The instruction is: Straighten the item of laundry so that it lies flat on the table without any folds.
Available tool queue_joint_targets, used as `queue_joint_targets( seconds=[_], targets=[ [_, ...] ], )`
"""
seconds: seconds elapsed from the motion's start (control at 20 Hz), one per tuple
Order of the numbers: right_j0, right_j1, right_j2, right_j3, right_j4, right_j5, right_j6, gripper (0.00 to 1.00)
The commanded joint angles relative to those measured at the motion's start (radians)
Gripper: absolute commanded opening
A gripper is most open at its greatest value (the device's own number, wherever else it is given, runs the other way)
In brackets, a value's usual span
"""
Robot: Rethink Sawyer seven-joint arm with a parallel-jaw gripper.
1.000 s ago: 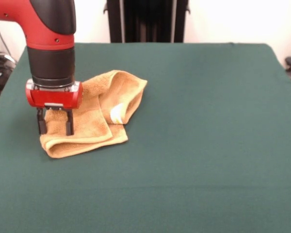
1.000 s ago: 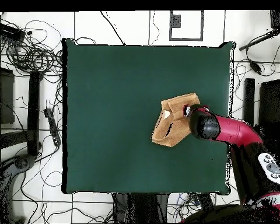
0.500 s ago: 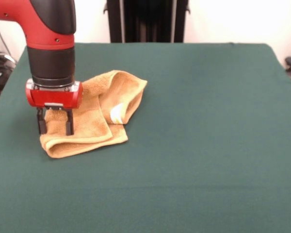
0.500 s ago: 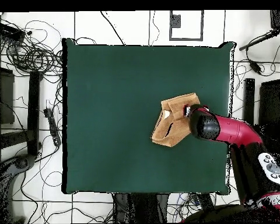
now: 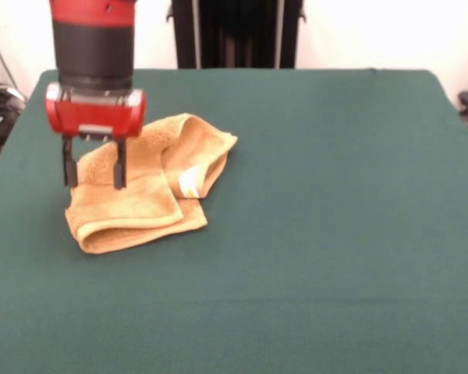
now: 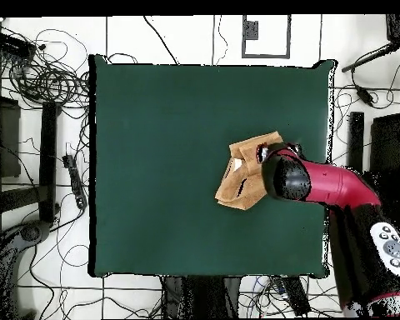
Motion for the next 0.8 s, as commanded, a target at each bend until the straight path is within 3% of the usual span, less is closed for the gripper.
queue_joint_targets(
  seconds=[0.05,0.4,0.8],
  targets=[
    [0.101,-0.167,-0.008,0.197,0.064,0.159,0.134,1.0],
    [0.186,-0.199,-0.075,0.261,0.066,0.088,0.2,1.0],
    [0.277,-0.094,-0.15,0.26,0.086,-0.088,0.284,1.0]
  ],
)
